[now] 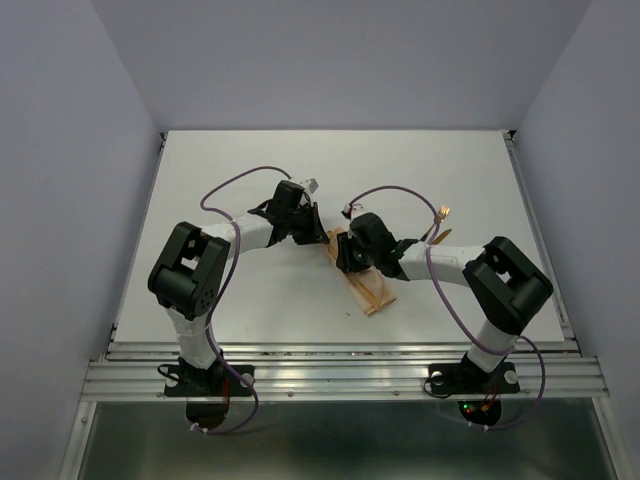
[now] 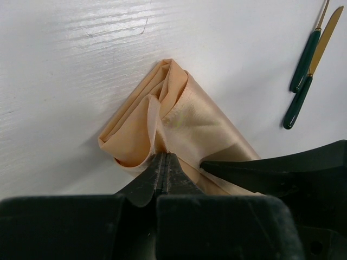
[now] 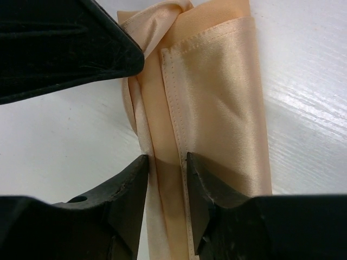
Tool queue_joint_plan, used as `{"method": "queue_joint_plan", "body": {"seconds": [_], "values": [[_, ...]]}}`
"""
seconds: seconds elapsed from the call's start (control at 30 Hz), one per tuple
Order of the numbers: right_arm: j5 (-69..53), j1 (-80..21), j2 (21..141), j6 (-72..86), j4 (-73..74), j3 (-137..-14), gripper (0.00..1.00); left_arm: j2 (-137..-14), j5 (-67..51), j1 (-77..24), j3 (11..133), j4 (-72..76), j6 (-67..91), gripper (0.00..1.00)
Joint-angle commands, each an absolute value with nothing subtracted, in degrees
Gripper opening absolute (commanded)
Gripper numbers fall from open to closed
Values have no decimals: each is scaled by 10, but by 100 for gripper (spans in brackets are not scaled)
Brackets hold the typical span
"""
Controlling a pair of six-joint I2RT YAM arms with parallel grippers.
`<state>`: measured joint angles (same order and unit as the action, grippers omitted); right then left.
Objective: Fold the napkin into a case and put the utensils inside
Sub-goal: Grasp the top corner of the smaller rectangle folded napkin from the folded napkin.
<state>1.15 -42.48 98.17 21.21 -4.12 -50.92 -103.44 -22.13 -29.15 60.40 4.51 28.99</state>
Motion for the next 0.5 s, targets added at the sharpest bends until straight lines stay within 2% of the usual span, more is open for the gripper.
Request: {"method": "queue_joint_plan", "body": {"seconds": [0.0,0.07,0.23,0.47], "values": [[51,-430,976,213,-54,-518,37,-1034,-232,-294,619,61,288,0],[56,-430,971,219,-63,-510,33,-1034,-233,-294,618,62,288,0],[45,-430,972,225,-71,-510,30,-1035,-235,-294,613,63,287,0],[19,-430,953,232,-74,-509,41,-1040,-237,-294,610,69,288,0]]}}
